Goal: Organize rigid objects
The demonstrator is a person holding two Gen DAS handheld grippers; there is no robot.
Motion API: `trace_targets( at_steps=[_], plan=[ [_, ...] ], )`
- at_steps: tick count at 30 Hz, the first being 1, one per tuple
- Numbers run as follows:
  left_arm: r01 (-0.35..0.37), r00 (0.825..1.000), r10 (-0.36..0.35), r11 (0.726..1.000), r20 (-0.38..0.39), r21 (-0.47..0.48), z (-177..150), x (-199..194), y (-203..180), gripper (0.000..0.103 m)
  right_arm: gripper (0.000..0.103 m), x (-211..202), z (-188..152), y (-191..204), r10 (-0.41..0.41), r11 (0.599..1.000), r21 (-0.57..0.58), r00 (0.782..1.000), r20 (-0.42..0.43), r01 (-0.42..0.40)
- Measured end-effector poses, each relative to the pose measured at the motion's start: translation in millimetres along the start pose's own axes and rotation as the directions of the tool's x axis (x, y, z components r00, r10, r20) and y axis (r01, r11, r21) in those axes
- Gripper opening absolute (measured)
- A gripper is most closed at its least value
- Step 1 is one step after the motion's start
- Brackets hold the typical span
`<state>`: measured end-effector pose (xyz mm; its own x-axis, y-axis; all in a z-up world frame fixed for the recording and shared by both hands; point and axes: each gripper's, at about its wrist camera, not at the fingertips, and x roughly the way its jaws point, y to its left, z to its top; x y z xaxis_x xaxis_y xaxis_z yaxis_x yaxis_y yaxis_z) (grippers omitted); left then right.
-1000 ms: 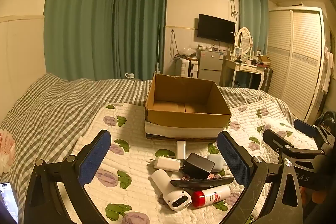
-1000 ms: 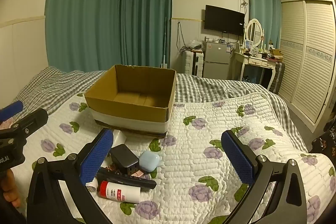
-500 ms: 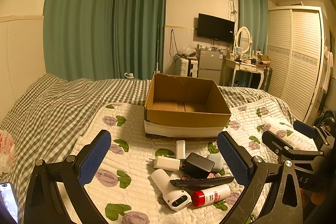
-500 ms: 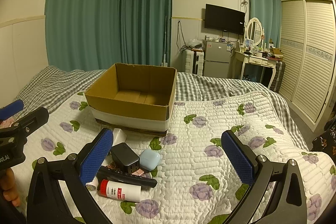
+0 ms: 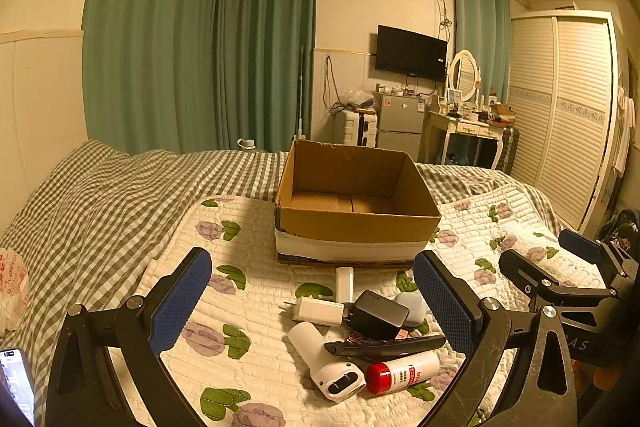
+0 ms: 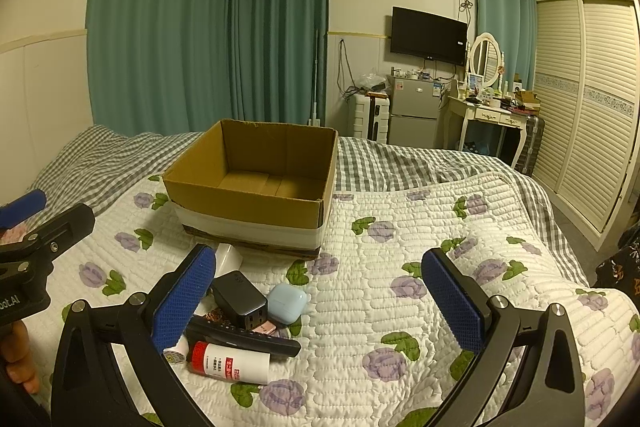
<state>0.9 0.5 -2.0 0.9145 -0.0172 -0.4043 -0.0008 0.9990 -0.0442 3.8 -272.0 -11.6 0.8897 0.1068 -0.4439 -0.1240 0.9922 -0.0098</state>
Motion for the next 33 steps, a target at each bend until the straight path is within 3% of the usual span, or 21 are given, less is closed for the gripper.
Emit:
trace_targets(
  at_steps=[33],
  plan=[
    [-0.005,1.000,0.005,1.000,0.002,0.000,-1.0,0.4,2.2,0.103,0.103,-0.9,3.1,3.9,0.004,1.000,-0.024,1.000,0.006,-0.004]
  ],
)
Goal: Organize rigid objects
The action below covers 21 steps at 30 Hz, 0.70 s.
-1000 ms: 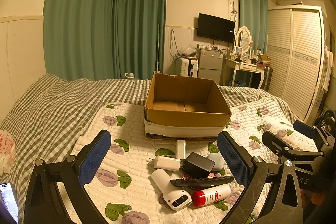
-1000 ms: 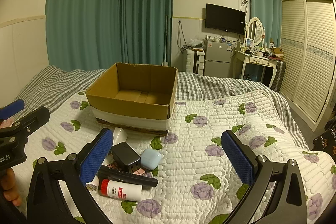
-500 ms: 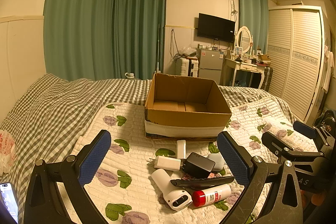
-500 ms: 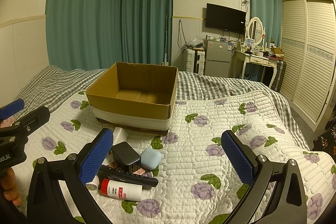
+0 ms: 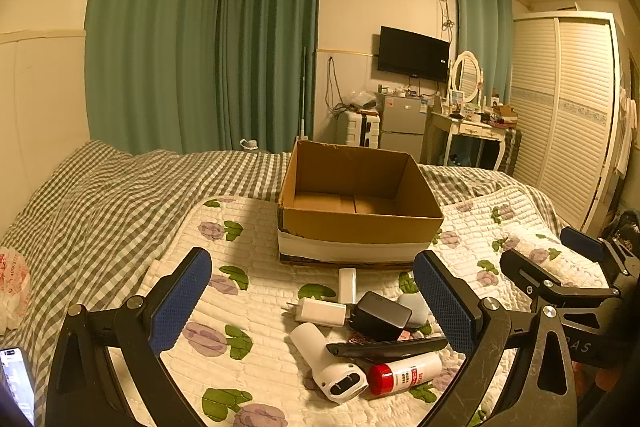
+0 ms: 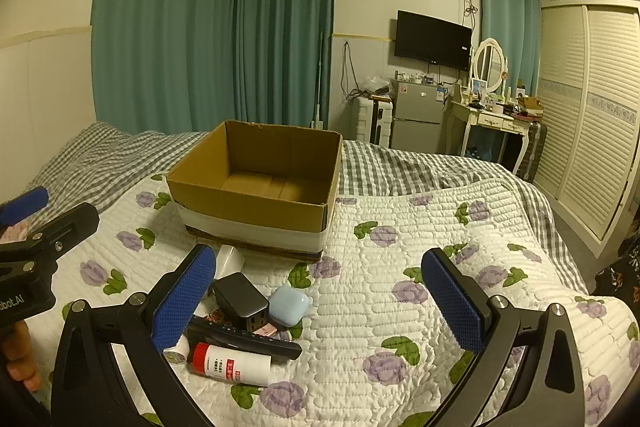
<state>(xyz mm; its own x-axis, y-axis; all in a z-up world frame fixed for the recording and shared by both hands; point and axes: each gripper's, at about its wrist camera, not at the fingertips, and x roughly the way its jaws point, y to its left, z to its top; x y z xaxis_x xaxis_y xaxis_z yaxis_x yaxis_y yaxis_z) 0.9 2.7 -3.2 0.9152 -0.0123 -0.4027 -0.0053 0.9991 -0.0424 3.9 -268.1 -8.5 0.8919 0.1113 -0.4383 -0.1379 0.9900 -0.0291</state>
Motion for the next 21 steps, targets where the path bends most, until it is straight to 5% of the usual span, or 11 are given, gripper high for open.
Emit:
trace_targets(
  at_steps=[14,21],
  plan=[
    [-0.059,0.992,0.058,0.998,-0.108,0.000,-20,31,4,0.102,0.103,24,-8,-11,0.032,0.997,-0.070,0.995,-0.091,-0.038],
    [-0.088,0.956,0.098,0.995,-0.277,0.048,-47,66,-5,0.100,0.103,54,-29,-17,0.051,0.995,-0.070,0.983,-0.175,-0.064]
  ],
)
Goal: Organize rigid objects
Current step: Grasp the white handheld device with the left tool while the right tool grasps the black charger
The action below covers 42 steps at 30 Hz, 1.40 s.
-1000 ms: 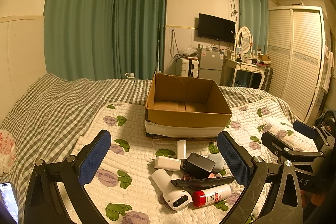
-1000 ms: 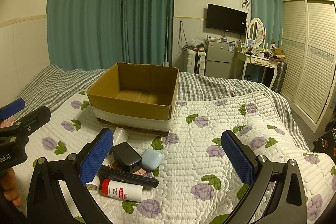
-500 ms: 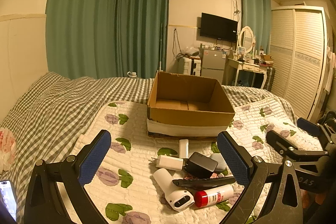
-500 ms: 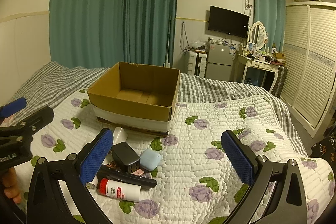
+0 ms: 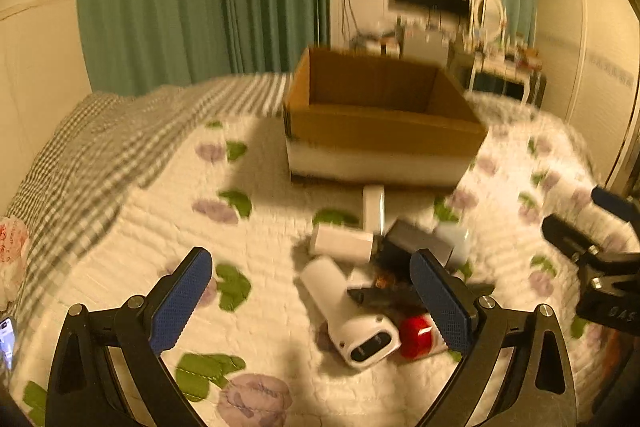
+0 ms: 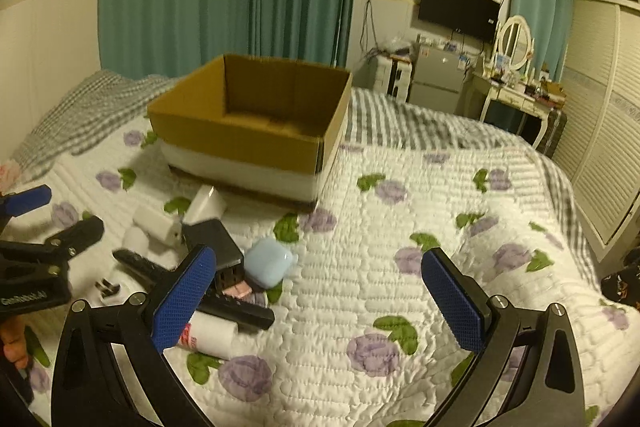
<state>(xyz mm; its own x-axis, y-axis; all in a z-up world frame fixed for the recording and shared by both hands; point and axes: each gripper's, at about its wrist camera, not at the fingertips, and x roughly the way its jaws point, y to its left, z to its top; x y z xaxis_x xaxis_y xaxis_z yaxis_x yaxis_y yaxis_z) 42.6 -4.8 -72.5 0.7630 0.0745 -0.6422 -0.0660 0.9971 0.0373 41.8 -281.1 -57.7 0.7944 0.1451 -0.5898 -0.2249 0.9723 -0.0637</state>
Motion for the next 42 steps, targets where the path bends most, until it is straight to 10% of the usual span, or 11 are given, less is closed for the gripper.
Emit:
trace_targets(
  at_steps=[16,21,25,42],
  plan=[
    [-0.013,0.969,0.020,0.999,-0.248,0.032,-32,51,-24,0.098,0.103,19,-14,-19,0.048,0.996,0.081,0.997,-0.066,-0.042],
    [0.016,0.963,-0.019,1.000,-0.267,-0.014,-31,57,-20,0.086,0.103,18,-15,-17,0.041,0.997,0.072,0.997,-0.063,-0.037],
    [0.091,0.940,-0.101,0.995,-0.326,-0.044,-34,70,-23,0.055,0.103,18,-15,-12,0.031,0.998,0.052,0.997,-0.064,-0.028],
    [0.015,0.999,-0.015,1.000,-0.033,-0.016,20,8,5,0.051,0.102,63,21,37,0.217,0.959,-0.150,0.962,-0.166,-0.242]
  ],
)
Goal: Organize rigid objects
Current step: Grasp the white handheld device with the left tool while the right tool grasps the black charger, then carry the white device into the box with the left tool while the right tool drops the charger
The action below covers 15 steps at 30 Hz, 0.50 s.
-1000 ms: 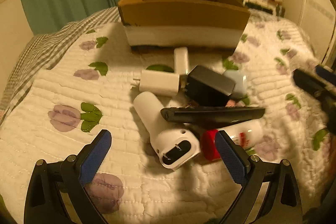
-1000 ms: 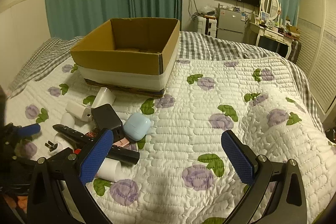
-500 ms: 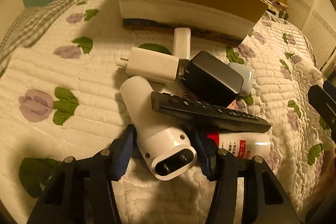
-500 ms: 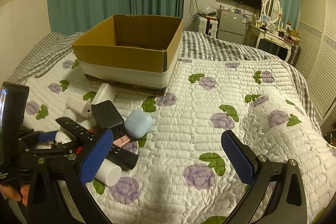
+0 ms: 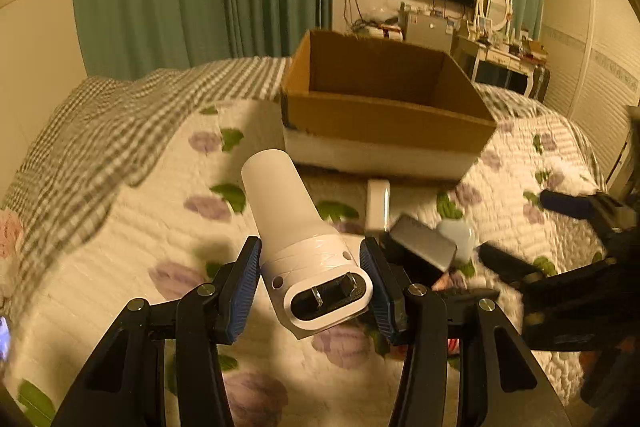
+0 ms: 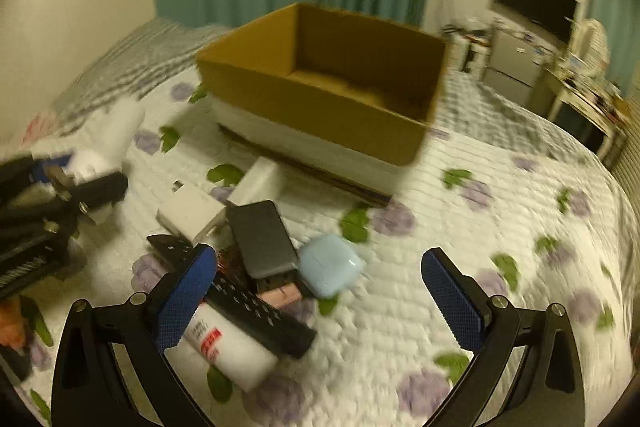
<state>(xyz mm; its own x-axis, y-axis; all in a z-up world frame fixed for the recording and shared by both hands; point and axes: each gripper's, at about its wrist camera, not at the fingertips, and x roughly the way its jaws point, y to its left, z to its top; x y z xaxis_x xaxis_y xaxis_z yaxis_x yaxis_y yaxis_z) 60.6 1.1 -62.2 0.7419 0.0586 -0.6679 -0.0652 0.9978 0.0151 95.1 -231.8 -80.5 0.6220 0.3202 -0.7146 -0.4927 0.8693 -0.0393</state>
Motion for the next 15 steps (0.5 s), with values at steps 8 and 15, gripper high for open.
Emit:
trace_targets(
  at_steps=[8,15],
  plan=[
    [0.039,0.999,-0.039,0.999,0.017,-0.008,18,10,10,0.051,0.073,69,12,22,0.110,0.990,-0.078,0.984,-0.141,-0.122],
    [0.071,0.997,-0.071,0.997,0.009,0.004,15,11,8,0.051,0.044,87,3,26,0.155,0.983,-0.065,0.969,-0.192,-0.170]
  ],
)
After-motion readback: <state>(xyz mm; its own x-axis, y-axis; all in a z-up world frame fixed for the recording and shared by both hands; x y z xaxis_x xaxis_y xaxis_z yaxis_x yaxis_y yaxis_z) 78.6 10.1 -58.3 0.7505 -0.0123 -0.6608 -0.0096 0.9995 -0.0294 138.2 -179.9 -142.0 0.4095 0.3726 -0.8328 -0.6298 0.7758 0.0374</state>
